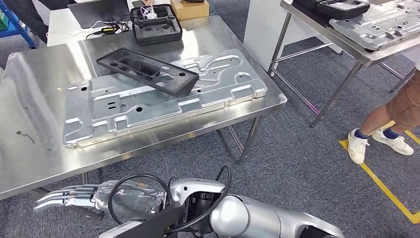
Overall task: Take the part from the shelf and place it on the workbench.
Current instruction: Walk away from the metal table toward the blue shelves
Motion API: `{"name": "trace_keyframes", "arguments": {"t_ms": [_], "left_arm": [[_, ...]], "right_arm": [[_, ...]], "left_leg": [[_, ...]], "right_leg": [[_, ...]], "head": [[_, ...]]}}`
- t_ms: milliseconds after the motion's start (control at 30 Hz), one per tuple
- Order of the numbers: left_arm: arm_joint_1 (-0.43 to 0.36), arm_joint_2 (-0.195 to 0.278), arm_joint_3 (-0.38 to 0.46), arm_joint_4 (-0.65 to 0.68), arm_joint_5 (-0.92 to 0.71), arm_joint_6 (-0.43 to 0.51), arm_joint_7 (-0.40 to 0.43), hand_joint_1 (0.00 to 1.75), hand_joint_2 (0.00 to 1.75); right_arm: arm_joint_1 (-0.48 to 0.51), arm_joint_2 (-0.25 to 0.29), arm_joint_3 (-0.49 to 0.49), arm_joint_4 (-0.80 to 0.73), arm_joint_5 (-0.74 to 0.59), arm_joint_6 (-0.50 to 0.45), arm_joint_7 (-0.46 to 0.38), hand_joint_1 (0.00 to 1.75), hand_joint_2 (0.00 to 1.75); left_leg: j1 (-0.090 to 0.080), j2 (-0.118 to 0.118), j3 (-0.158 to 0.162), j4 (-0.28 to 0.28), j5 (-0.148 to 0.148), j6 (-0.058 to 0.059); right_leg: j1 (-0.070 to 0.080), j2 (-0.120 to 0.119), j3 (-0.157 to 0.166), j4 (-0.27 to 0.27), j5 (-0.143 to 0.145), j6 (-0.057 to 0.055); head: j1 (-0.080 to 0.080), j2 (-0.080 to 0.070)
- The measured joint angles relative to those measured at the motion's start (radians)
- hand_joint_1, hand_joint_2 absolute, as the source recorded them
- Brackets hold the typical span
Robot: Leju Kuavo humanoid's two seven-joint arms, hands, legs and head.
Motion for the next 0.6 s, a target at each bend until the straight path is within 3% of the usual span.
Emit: {"name": "trace_keyframes", "arguments": {"t_ms": [33, 67, 133, 200, 233, 300, 367, 433, 500, 533, 567, 600], "left_arm": [[0.000, 0.001, 0.000, 0.000, 0.000, 0.001, 0.000, 0.00, 0.00], [0.000, 0.001, 0.000, 0.000, -0.001, 0.002, 0.000, 0.00, 0.00], [-0.001, 0.003, 0.000, 0.000, -0.001, 0.004, 0.000, 0.00, 0.00], [-0.003, 0.003, -0.001, 0.000, -0.002, 0.006, 0.000, 0.00, 0.00], [-0.004, 0.003, -0.001, 0.000, -0.002, 0.007, 0.000, 0.00, 0.00], [-0.004, 0.003, -0.001, 0.000, -0.002, 0.008, 0.000, 0.00, 0.00], [-0.006, 0.003, -0.001, 0.000, -0.002, 0.009, 0.000, 0.00, 0.00], [-0.008, 0.003, -0.001, 0.000, -0.001, 0.009, 0.000, 0.00, 0.00], [-0.009, 0.003, -0.001, 0.000, 0.000, 0.009, 0.000, 0.00, 0.00], [-0.009, 0.003, -0.001, 0.000, 0.000, 0.009, 0.000, 0.00, 0.00], [-0.009, 0.003, -0.001, 0.000, 0.001, 0.009, 0.000, 0.00, 0.00], [-0.009, 0.003, -0.001, 0.000, 0.001, 0.009, 0.000, 0.00, 0.00]], "right_arm": [[0.000, 0.000, 0.000, 0.000, 0.000, 0.000, 0.000, 0.00, 0.00], [0.001, 0.000, 0.000, 0.000, 0.000, 0.000, 0.000, 0.00, 0.00], [0.001, 0.000, 0.000, 0.000, 0.000, 0.000, 0.000, 0.00, 0.00], [0.001, 0.000, -0.001, 0.000, 0.000, -0.001, 0.000, 0.00, 0.00], [0.000, 0.000, -0.001, 0.000, 0.000, -0.001, 0.000, 0.00, 0.00], [0.000, 0.000, -0.001, 0.000, 0.000, -0.002, -0.001, 0.00, 0.00], [0.000, 0.000, -0.001, 0.000, 0.000, -0.002, 0.000, 0.00, 0.00], [-0.001, -0.001, -0.002, 0.000, 0.000, -0.002, 0.000, 0.00, 0.00], [0.000, -0.002, -0.002, 0.000, 0.000, -0.002, 0.000, 0.00, 0.00], [0.000, -0.003, -0.002, 0.000, 0.000, -0.002, 0.000, 0.00, 0.00], [0.000, -0.003, -0.002, 0.000, 0.000, -0.002, 0.000, 0.00, 0.00], [-0.001, -0.003, -0.002, 0.000, 0.000, -0.002, 0.000, 0.00, 0.00]], "left_leg": [[0.004, 0.000, 0.003, 0.027, 0.000, -0.005], [0.009, 0.000, 0.024, 0.016, 0.020, -0.010], [0.020, 0.001, 0.107, -0.101, 0.068, -0.022], [0.021, -0.003, 0.173, -0.214, 0.073, -0.026], [0.019, -0.005, 0.182, -0.236, 0.065, -0.023], [0.014, -0.007, 0.174, -0.236, 0.069, -0.006], [0.013, -0.004, 0.159, -0.236, 0.085, 0.018], [0.011, -0.001, 0.136, -0.237, 0.104, 0.036], [0.007, 0.001, 0.110, -0.236, 0.123, 0.041], [0.005, 0.001, 0.097, -0.236, 0.132, 0.042], [0.003, 0.002, 0.086, -0.235, 0.141, 0.041], [0.001, 0.001, 0.076, -0.235, 0.150, 0.041]], "right_leg": [[-0.001, 0.000, -0.012, 0.002, 0.008, 0.003], [-0.003, 0.000, -0.025, 0.006, 0.015, 0.006], [-0.009, 0.000, -0.049, 0.021, 0.024, 0.016], [-0.009, 0.000, -0.071, 0.042, 0.030, 0.027], [-0.007, 0.000, -0.078, 0.048, 0.035, 0.034], [-0.007, 0.001, -0.083, 0.050, 0.045, 0.048], [-0.010, 0.001, -0.097, 0.074, 0.018, 0.057], [-0.013, 0.001, -0.133, 0.168, -0.068, 0.060], [-0.013, 0.001, -0.167, 0.294, -0.140, 0.061], [-0.013, 0.001, -0.168, 0.329, -0.145, 0.060], [-0.012, 0.001, -0.151, 0.330, -0.132, 0.058], [-0.011, 0.001, -0.117, 0.293, -0.106, 0.055]], "head": [[0.000, 0.000], [0.000, 0.000], [0.000, 0.000], [0.000, 0.000], [0.001, 0.000], [0.002, 0.000], [0.002, 0.000], [0.001, 0.000], [0.001, 0.000], [0.001, 0.000], [0.001, 0.000], [0.001, 0.000]]}}
